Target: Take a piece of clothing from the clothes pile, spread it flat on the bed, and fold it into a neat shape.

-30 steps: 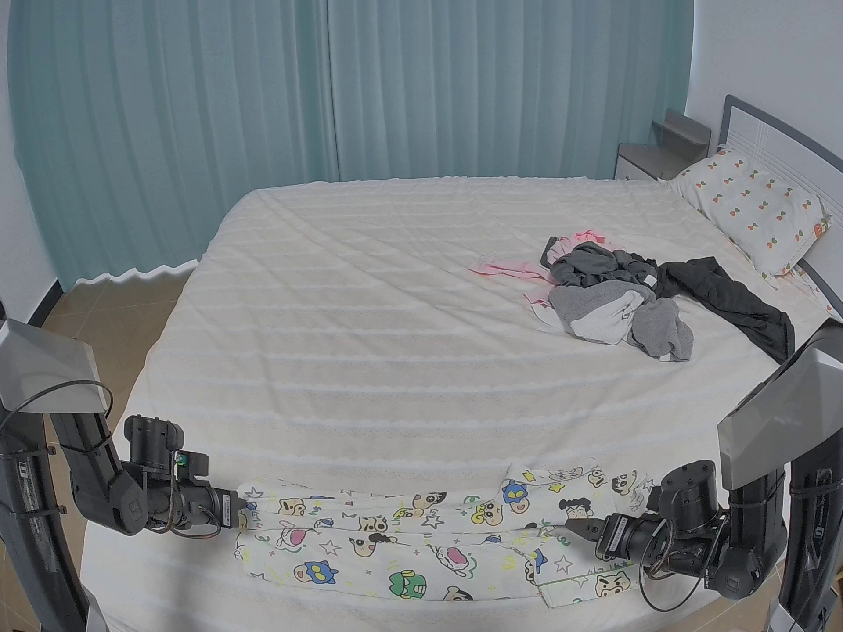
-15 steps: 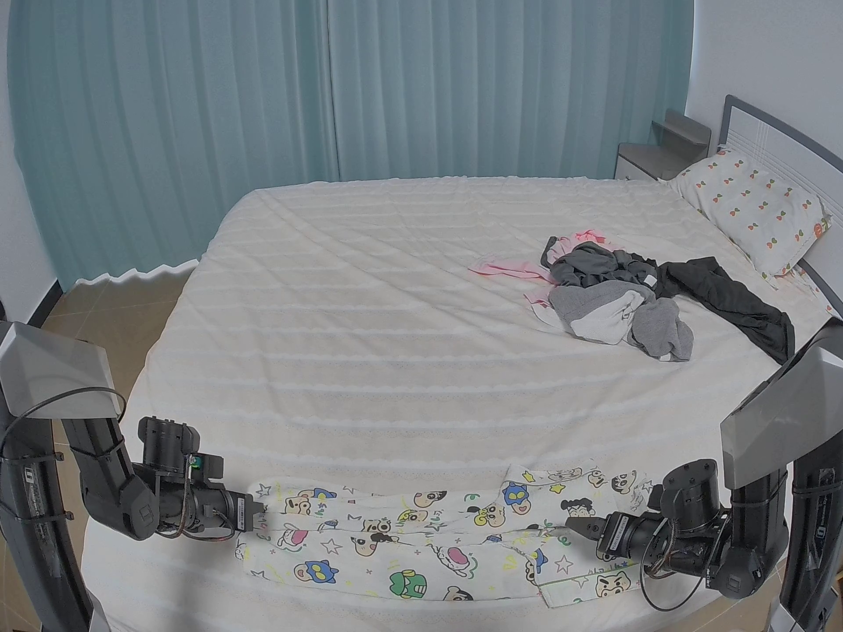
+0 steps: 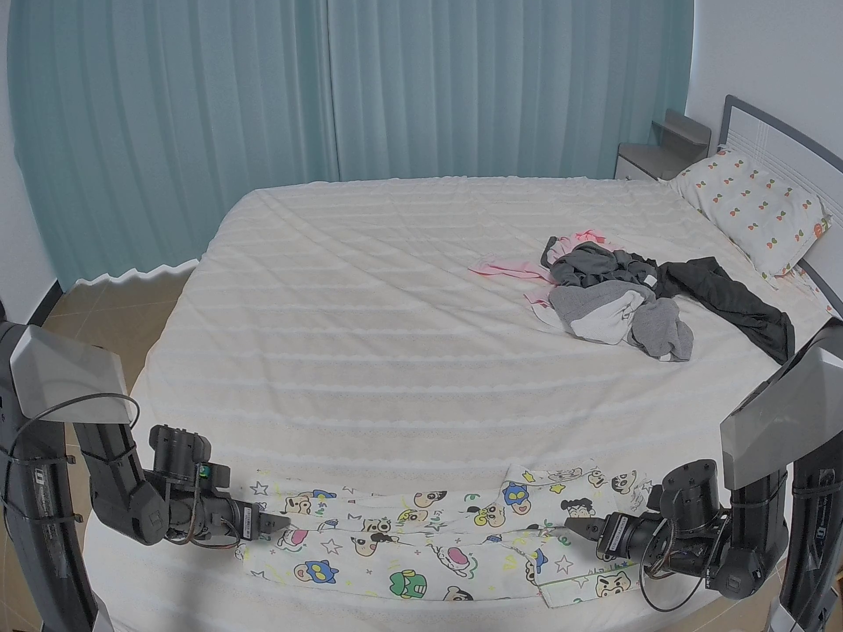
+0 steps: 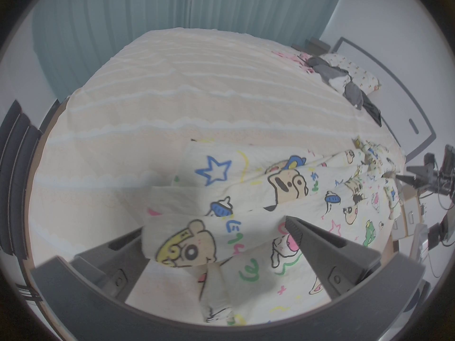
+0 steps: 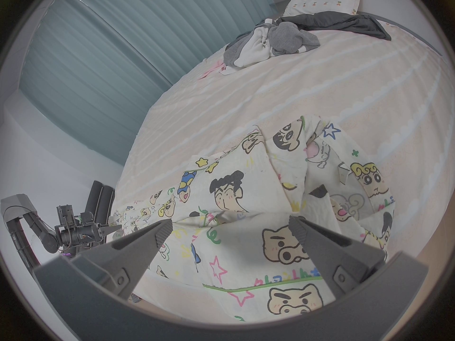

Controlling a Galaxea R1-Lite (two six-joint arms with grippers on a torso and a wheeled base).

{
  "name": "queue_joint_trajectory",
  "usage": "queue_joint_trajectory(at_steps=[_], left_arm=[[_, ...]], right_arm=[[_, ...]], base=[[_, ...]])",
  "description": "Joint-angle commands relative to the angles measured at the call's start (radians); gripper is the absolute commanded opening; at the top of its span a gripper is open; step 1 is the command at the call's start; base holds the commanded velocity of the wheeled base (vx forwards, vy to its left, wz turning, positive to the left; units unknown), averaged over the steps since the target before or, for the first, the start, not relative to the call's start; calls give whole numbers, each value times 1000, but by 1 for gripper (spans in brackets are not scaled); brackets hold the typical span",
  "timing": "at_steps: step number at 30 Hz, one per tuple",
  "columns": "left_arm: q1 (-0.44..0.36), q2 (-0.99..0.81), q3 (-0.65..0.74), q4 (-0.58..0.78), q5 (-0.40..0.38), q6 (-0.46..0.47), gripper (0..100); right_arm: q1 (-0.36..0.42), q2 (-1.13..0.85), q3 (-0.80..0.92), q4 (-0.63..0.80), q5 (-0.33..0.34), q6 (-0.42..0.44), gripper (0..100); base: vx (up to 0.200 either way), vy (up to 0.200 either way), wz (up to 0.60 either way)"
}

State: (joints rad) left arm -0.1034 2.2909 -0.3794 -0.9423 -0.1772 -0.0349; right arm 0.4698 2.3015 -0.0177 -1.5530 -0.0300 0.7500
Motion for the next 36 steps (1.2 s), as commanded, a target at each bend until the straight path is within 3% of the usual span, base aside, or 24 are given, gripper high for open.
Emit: queue_joint_trajectory(at_steps=[1,2,4,10,29,36], left_arm=[[-56,42,-18,4,47,-5,100],[-59,42,-19,5,51,-7,0],[-78,52,-33,5,87,-34,0],[-88,52,-56,-1,88,-94,0],[18,-96,0,13,90,-77,0],[5,-91,51,7,82,-76,0]], right_arm=[[0,-2,10,-13,-1,0,100],[-2,-2,10,-12,-1,0,100],[-2,-2,10,-13,-2,0,100],[-3,-2,12,-13,-2,0,100],[-56,-103,12,-13,1,-1,100],[-77,-139,18,-10,-1,-29,100]], base=[[0,0,0],[0,0,0],[0,0,0],[0,0,0],[0,0,0],[0,0,0]])
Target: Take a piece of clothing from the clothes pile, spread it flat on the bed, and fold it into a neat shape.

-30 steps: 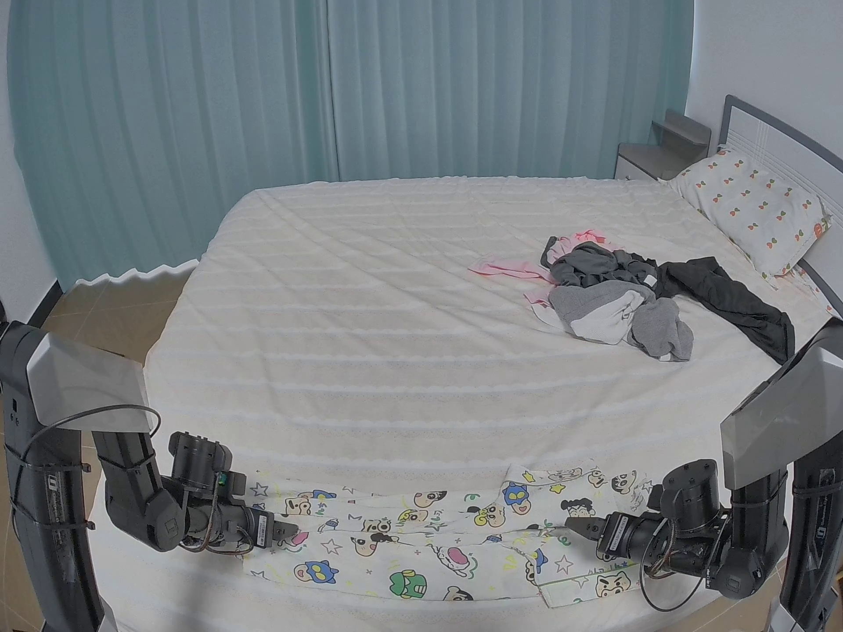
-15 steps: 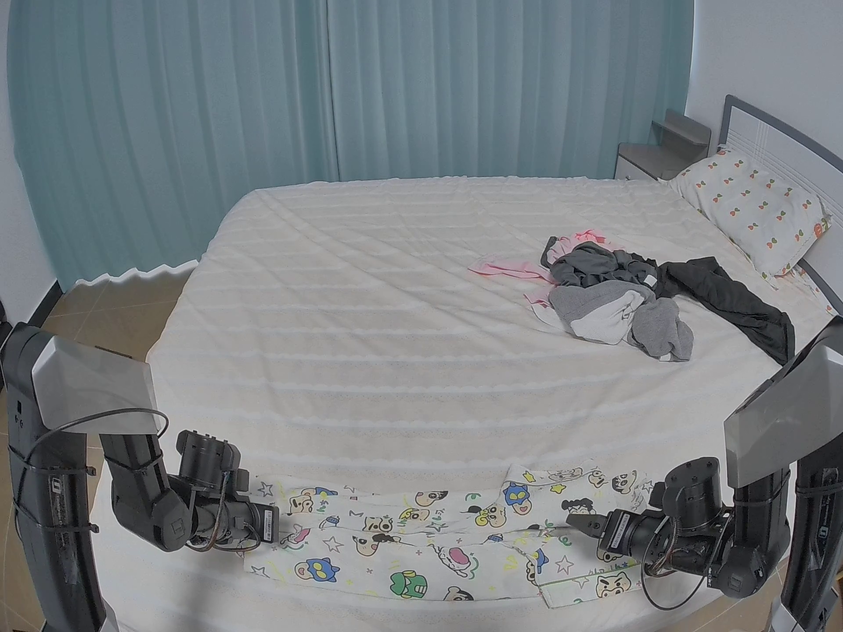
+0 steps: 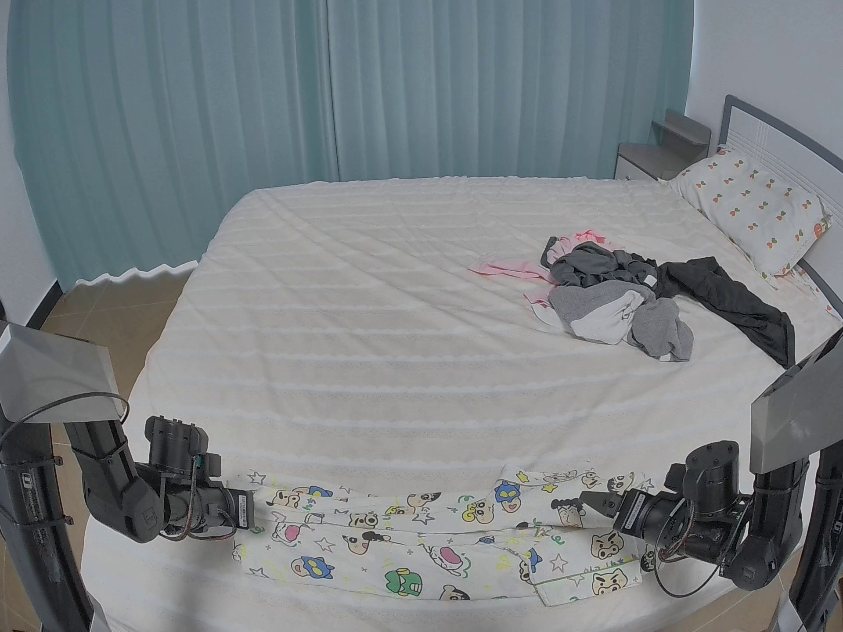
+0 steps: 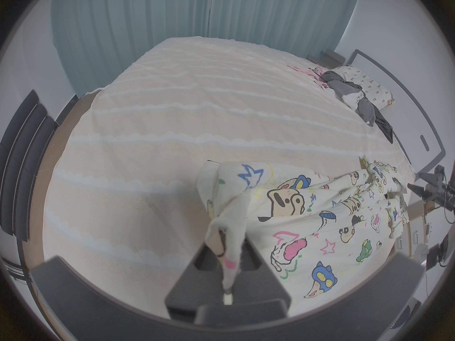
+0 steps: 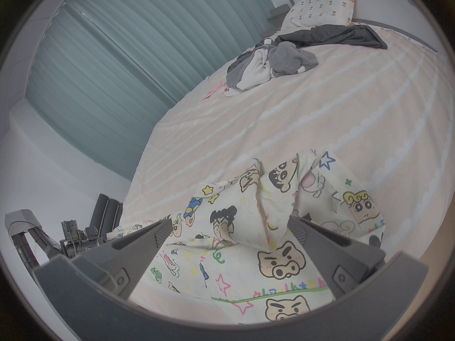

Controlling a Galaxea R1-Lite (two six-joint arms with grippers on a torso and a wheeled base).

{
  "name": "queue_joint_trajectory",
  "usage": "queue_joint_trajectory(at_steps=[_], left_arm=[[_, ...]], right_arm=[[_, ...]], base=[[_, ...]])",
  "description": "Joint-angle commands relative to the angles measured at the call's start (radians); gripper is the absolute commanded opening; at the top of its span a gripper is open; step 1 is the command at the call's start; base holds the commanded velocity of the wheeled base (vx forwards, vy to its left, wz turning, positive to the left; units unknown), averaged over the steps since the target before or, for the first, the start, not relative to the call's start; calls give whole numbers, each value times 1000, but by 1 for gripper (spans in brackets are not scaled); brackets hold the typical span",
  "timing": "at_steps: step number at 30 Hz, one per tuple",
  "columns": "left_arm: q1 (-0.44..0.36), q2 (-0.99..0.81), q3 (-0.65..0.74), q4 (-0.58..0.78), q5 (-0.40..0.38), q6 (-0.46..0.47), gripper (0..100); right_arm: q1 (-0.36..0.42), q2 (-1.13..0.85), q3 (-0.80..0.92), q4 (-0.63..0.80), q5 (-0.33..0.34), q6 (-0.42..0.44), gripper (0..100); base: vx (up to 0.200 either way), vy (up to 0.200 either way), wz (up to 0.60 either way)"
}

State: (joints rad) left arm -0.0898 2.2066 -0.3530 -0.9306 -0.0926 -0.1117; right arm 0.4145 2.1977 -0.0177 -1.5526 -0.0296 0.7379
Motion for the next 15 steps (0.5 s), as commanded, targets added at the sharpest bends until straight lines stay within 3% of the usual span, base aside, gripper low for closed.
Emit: queue_joint_trajectory(at_steps=[1,8,9,15], left_arm=[[-13,-5,26,-7,-3,1,0],[-27,30,20,-36,-1,3,0],[-27,30,20,-37,1,3,100],[-24,19,31,-57,-1,1,100]], right_arm=[[-33,-41,18,-11,0,-28,100],[-80,-53,18,-11,2,-64,100],[-80,-53,18,-11,2,-66,100],[-85,-52,16,-11,2,-72,100]], base=[[0,0,0],[0,0,0],[0,0,0],[0,0,0]])
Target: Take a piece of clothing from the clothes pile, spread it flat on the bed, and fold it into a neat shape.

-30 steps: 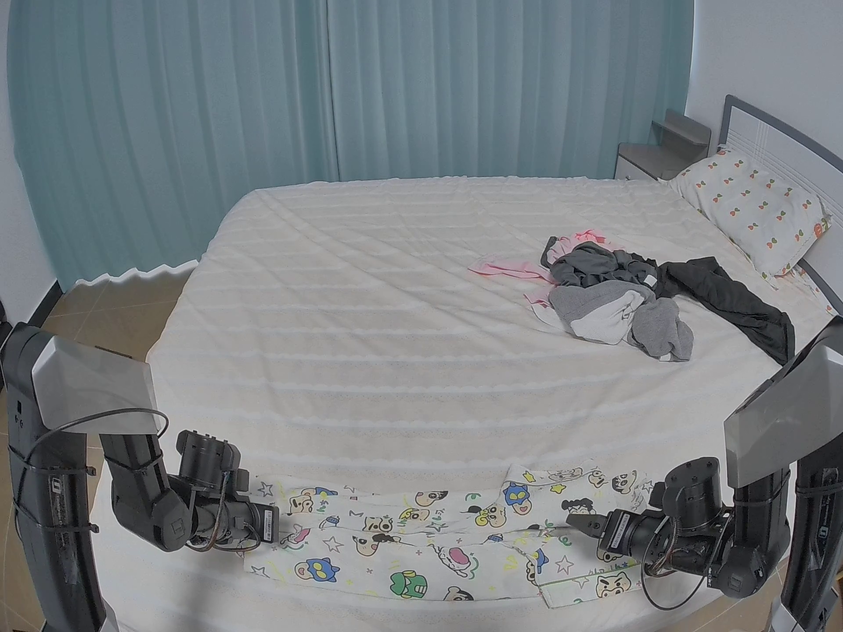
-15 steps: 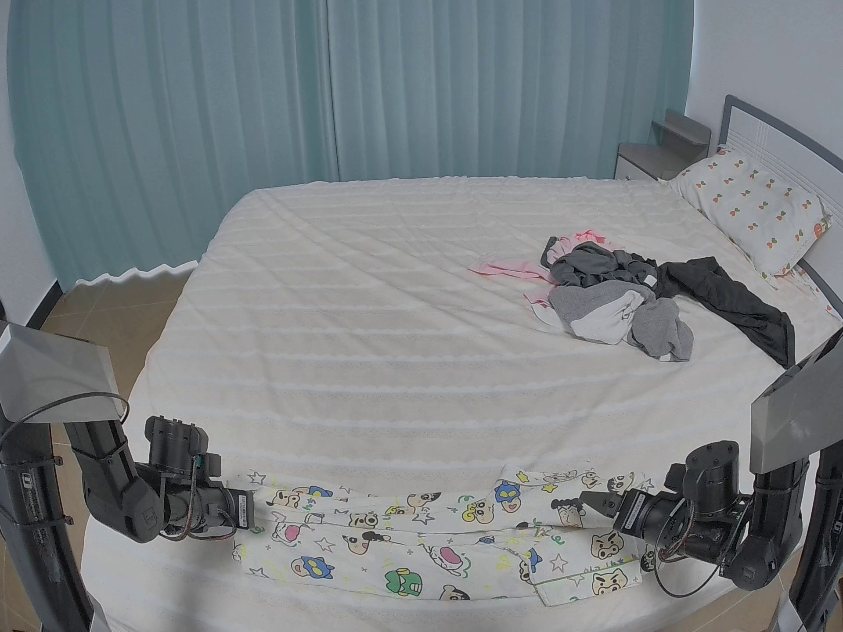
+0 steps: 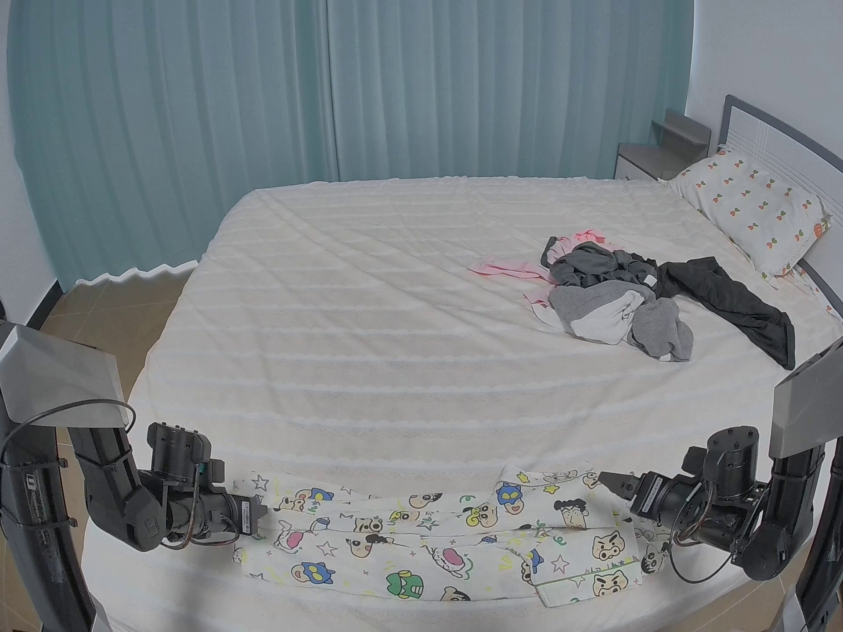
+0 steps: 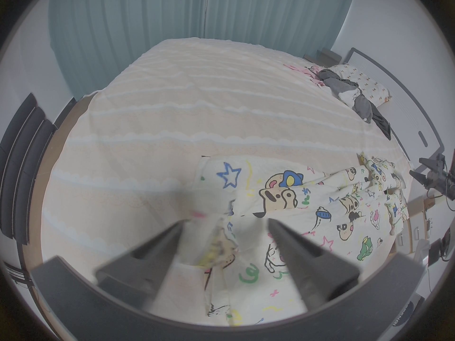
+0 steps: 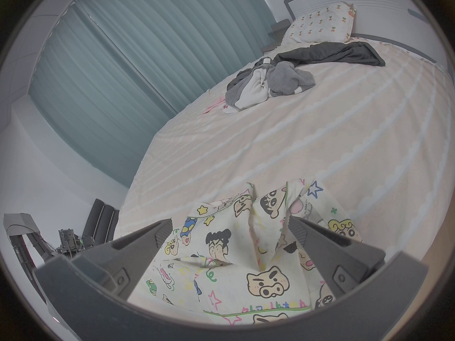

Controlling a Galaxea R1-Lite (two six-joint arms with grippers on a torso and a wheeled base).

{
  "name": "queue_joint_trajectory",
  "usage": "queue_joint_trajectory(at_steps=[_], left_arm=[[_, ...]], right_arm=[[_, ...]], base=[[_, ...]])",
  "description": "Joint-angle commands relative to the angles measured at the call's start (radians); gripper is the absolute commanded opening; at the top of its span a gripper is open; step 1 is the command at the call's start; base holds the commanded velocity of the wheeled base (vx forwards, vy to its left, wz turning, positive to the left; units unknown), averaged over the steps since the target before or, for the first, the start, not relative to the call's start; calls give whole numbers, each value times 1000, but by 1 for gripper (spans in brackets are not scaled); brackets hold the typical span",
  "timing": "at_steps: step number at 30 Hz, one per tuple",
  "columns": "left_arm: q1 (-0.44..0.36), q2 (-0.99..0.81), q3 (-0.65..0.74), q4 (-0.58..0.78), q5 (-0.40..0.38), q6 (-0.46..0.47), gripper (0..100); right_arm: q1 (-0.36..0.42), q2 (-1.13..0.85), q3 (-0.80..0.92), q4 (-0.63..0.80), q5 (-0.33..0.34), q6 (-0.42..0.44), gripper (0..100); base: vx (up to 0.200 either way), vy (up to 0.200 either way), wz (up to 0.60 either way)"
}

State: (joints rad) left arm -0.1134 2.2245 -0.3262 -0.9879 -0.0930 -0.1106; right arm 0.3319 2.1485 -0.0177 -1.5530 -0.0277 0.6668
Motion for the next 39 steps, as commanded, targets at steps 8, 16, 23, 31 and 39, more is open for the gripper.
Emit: queue_joint_trajectory(at_steps=[8,16,23,31,39], left_arm=[[-5,53,-14,-32,4,0,100],[-43,162,-59,-64,127,-7,100],[-100,164,-60,-64,131,-14,100],[-134,159,-57,-64,137,-52,0],[-123,92,-19,-57,139,-47,0]], right_arm=[[-2,-1,16,-10,2,-1,100],[4,5,16,-10,5,-1,100],[6,5,16,-10,5,0,100],[6,10,16,-10,5,0,100],[-1,1,13,-12,5,2,100]], base=[[0,0,0],[0,0,0],[0,0,0],[0,0,0],[0,0,0]])
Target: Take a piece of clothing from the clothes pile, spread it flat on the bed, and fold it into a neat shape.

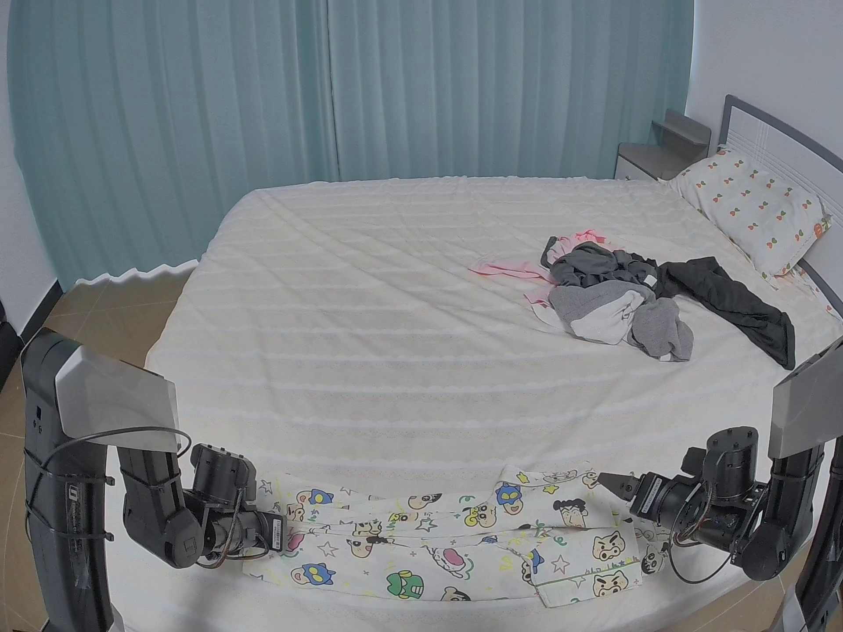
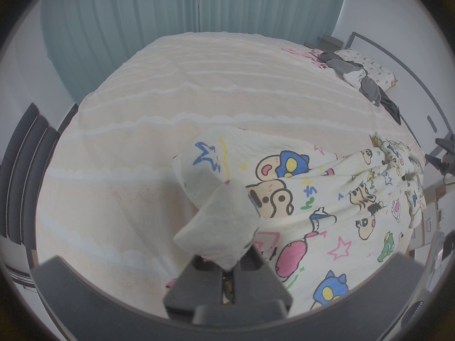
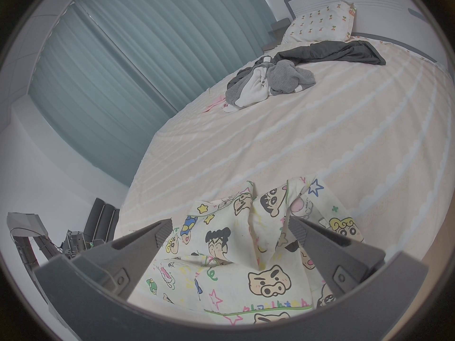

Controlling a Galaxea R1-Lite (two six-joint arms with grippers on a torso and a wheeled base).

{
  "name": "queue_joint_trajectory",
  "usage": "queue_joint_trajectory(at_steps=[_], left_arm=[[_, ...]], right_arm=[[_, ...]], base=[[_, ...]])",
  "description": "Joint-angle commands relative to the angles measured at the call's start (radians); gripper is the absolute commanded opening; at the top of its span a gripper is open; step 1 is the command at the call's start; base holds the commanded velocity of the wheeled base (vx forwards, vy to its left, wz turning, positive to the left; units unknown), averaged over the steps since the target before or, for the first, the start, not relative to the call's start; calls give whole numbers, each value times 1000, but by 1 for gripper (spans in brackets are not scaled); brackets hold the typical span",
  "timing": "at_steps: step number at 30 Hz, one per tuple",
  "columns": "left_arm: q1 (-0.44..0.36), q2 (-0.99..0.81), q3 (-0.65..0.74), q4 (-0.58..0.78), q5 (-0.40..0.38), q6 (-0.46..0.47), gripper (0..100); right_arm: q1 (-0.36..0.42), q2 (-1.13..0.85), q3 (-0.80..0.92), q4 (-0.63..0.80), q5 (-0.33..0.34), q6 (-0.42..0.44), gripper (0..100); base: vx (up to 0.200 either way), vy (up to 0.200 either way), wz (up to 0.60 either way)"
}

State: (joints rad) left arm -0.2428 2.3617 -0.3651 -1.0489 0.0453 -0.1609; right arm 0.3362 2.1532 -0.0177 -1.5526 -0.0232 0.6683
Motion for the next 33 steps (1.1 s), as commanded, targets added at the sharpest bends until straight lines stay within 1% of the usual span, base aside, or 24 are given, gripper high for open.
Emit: queue_joint_trajectory(at_steps=[1,5,7,9,11,14,15,17,19,21,22,23,28,31,33], left_arm=[[8,-56,20,7,1,4,0],[30,-122,20,33,-1,14,0],[56,-173,15,96,-1,46,0],[69,-191,12,121,-1,64,0],[108,-226,3,165,-2,101,0],[138,-246,-6,175,-2,119,0],[171,-259,-11,176,-2,141,0],[191,-263,-14,181,-2,158,0],[238,-272,-20,196,-9,201,0],[273,-286,-35,207,-10,224,0],[273,-286,-35,207,-10,224,0],[318,-303,-61,244,-12,244,0],[421,-366,-160,394,-21,287,0],[490,-414,-229,492,-87,288,0],[534,-438,-278,566,-116,290,0]], right_arm=[[-6,-4,13,-12,0,1,100],[-8,-29,16,-12,-3,-4,100],[-8,-73,16,-11,-1,-4,100],[-9,-81,16,-11,-1,-4,100],[-9,-81,16,-11,-1,-4,100],[-11,-76,18,-11,-1,-4,100],[-16,-78,16,-11,-1,-4,100],[-16,-78,16,-11,-1,-4,100],[-19,-78,16,-11,-1,-4,100],[-19,-76,16,-11,0,-4,100],[-19,-76,16,-11,0,-4,100],[-20,-73,16,-11,0,-4,100],[-22,-72,15,-11,0,-4,100],[-20,-72,15,-11,2,-3,100],[-22,-70,15,-11,2,-3,100]], base=[[0,0,0],[0,0,0],[0,0,0],[0,0,0],[0,0,0],[0,0,0],[0,0,0],[0,0,0],[0,0,0],[0,0,0],[0,0,0],[0,0,0],[0,0,0],[0,0,0],[0,0,0]])
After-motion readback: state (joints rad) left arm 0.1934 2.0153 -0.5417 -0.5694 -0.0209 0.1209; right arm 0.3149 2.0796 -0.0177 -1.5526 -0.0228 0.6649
